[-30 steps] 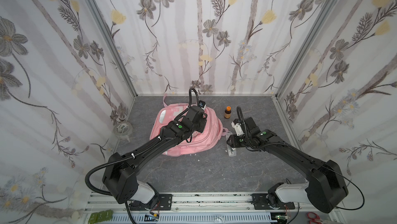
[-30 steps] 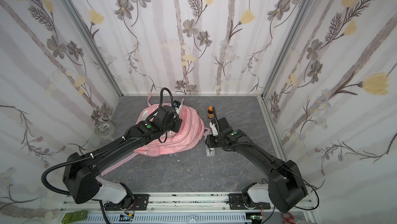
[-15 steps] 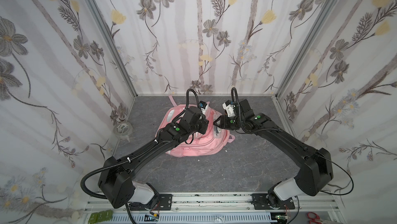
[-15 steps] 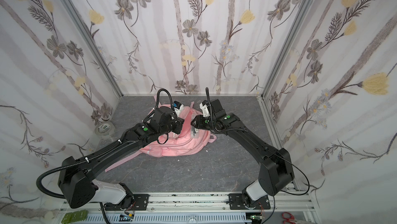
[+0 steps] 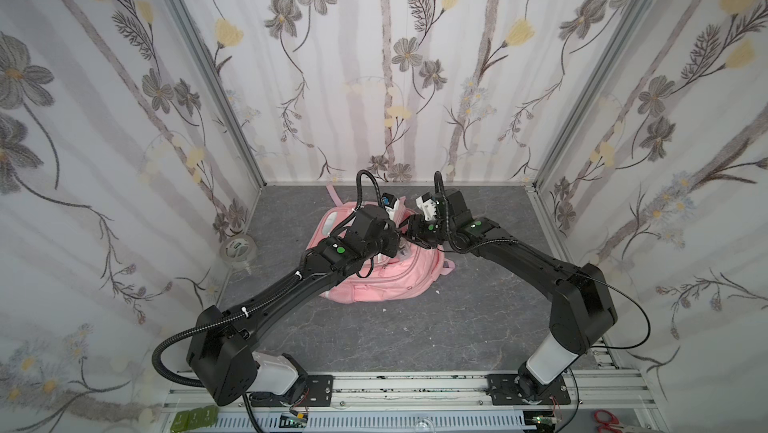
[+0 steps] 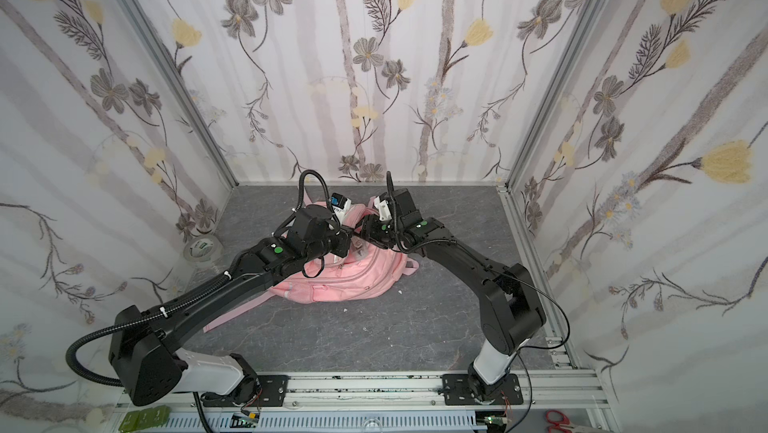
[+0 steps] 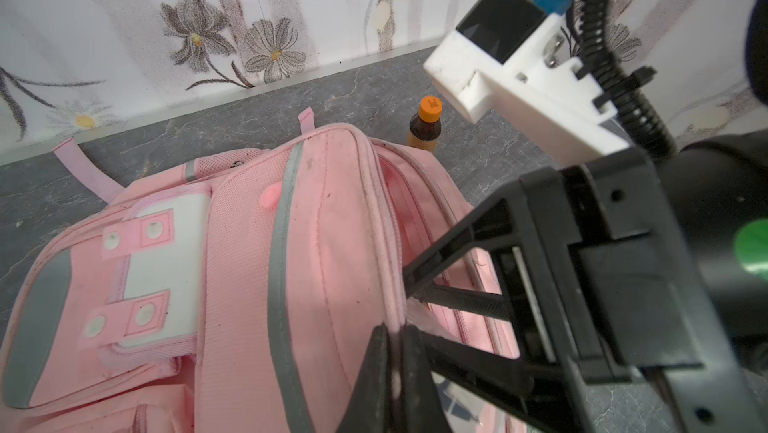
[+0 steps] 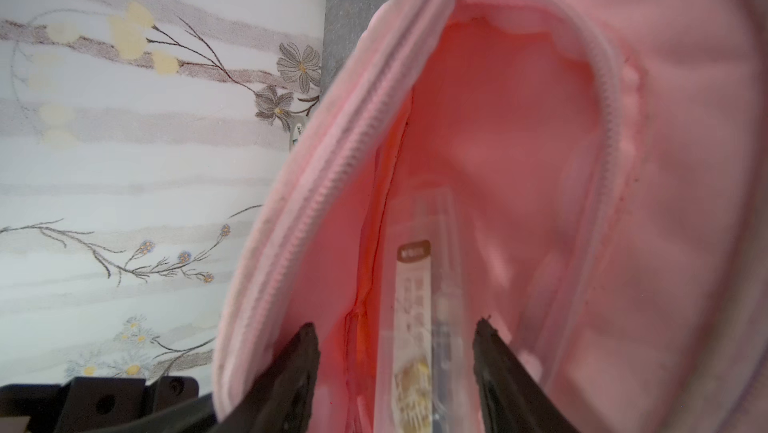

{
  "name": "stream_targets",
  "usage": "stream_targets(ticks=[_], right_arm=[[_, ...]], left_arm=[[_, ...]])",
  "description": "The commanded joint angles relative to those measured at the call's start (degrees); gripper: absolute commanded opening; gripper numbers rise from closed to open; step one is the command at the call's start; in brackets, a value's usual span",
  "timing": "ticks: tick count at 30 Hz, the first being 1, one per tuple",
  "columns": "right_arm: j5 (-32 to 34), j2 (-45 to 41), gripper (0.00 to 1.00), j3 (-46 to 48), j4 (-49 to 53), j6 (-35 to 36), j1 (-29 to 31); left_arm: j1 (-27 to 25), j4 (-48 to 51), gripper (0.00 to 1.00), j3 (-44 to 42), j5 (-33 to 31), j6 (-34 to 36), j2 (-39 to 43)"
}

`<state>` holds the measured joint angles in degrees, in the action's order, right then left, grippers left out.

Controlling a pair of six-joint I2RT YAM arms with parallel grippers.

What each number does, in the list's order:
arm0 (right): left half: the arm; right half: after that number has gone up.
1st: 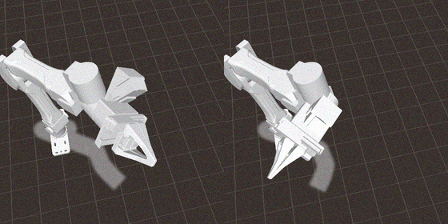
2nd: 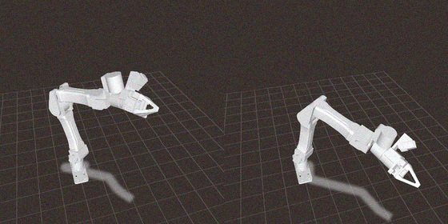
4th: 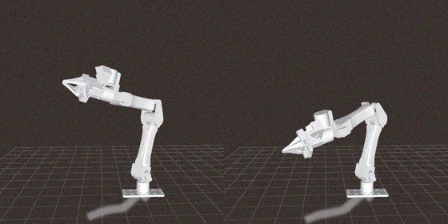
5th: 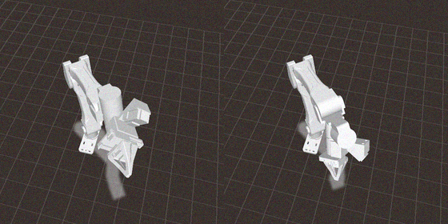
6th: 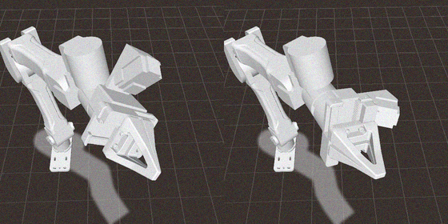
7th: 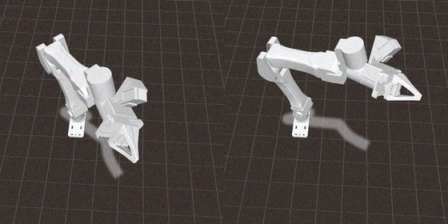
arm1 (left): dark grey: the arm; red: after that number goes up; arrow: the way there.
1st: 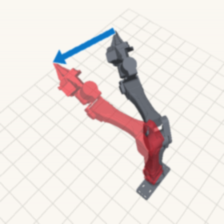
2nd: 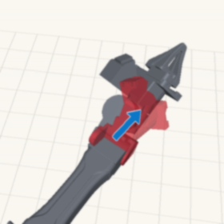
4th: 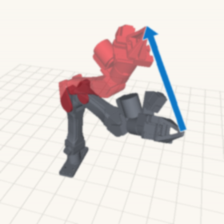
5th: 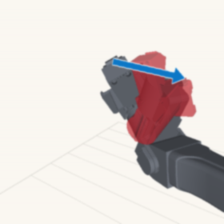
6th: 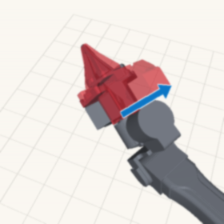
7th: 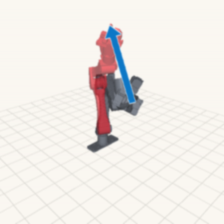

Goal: Pack the student bag
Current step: 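Lift the case with the right gripper and insert it into the bag opening, then open the right gripper inside the bag and withdraw both grippers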

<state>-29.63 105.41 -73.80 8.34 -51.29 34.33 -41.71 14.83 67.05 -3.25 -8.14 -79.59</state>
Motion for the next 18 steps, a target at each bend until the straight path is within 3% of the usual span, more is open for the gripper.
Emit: stream_targets(ticks=[1, 12, 13, 16, 18], right_arm=[[-4.43, -0.92, 0.64, 1.85, -9.40, -3.33, 0.63], [-1.09, -8.26, 0.60, 7.75, -8.11, -1.08, 0.25], [0.10, -9.65, 0.60, 8.28, -6.81, 0.23, 0.21], [6.39, -13.37, 0.59, 9.13, 1.80, 5.93, 0.04], [11.44, -16.46, 0.59, 10.23, 7.72, 9.04, 0.14]], left_arm=[[-0.08, -6.57, 0.00, 0.45, 2.03, -0.59, -0.03], [-0.03, -7.55, 0.00, 0.41, -0.24, -1.54, -0.60], [-0.06, -8.22, 0.08, 0.07, -0.59, -0.56, -0.08], [0.26, -12.26, 0.53, -3.13, -3.83, 3.64, 3.60], [1.19, -14.84, 0.62, -5.57, -5.71, 6.27, 6.78]])
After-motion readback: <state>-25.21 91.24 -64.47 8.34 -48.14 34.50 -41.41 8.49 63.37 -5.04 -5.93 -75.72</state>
